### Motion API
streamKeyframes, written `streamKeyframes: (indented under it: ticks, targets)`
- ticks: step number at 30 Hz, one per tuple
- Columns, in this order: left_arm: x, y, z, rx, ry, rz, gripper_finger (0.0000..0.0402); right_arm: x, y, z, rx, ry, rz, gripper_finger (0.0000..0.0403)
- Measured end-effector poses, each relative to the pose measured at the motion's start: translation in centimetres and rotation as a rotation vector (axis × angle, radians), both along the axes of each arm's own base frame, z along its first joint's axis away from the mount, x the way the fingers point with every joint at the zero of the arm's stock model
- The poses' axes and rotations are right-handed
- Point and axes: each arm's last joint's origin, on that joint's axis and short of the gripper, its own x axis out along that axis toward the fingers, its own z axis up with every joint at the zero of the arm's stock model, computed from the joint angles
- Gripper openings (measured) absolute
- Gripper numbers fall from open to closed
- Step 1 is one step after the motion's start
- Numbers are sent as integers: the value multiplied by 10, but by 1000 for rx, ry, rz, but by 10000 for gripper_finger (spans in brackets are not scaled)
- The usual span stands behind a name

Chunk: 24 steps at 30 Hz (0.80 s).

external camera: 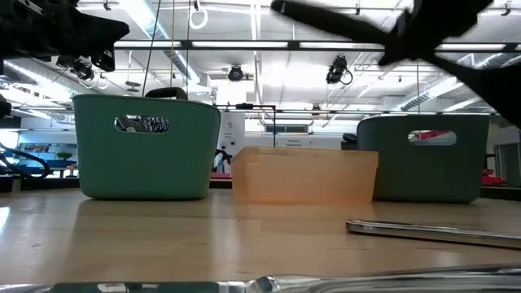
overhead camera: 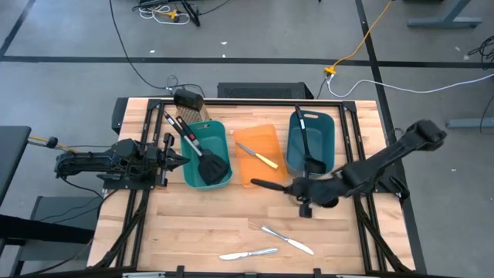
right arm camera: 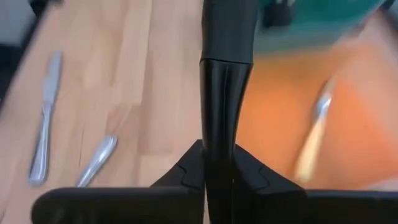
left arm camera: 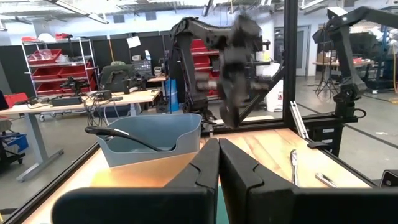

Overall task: Pick & Place Kitchen Items
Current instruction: Put the black serving spoon into the blue bin

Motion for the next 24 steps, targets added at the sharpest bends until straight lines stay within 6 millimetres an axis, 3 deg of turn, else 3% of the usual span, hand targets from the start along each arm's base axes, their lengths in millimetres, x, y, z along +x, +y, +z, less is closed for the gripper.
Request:
streamKeyframes:
  ticks: [6, 10, 13, 24]
  targets:
    - [0, 0, 0, -5, 1, 0, 16, -35, -25, 53, -22, -256, 75, 40]
    - [0, 0, 0, -5, 1, -1, 16, -63, -41, 67, -2, -430, 136, 40]
    - [0, 0, 0, -7, 1, -1, 16, -82, -52, 64, 37, -526, 160, 40]
    - [0, -2, 1, 2, -8, -68, 16, -132, -74, 19, 145, -821, 178, 40]
